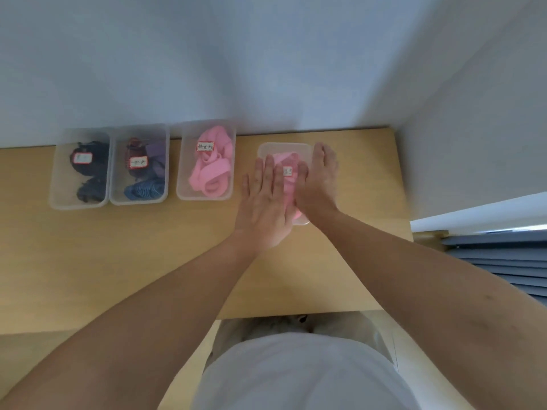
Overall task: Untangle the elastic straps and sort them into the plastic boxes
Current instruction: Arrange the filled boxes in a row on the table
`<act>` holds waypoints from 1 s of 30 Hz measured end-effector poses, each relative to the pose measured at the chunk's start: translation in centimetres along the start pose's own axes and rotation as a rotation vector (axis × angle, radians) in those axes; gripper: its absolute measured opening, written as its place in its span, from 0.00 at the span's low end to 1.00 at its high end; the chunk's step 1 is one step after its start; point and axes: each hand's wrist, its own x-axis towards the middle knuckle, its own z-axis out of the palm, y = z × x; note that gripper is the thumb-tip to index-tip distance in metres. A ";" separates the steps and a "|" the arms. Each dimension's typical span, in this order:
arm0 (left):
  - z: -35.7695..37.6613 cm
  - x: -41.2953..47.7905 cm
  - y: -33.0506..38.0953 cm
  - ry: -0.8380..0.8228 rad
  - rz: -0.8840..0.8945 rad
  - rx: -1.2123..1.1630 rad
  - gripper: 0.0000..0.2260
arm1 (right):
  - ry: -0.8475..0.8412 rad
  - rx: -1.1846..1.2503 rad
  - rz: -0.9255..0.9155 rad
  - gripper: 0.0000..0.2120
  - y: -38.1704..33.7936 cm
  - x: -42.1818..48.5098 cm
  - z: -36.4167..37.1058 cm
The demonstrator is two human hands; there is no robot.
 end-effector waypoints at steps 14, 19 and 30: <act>0.0 2.2 -0.1 0.098 -0.028 0.002 0.56 | -0.140 0.454 0.304 0.12 0.7 1.9 -2.9; -0.2 2.8 -0.4 0.110 -0.029 -0.020 0.57 | -0.224 0.517 0.320 0.09 1.0 1.1 -3.5; -1.8 4.7 -0.9 0.008 -0.050 -0.003 0.59 | -0.312 0.659 0.428 0.08 1.6 -0.2 -3.6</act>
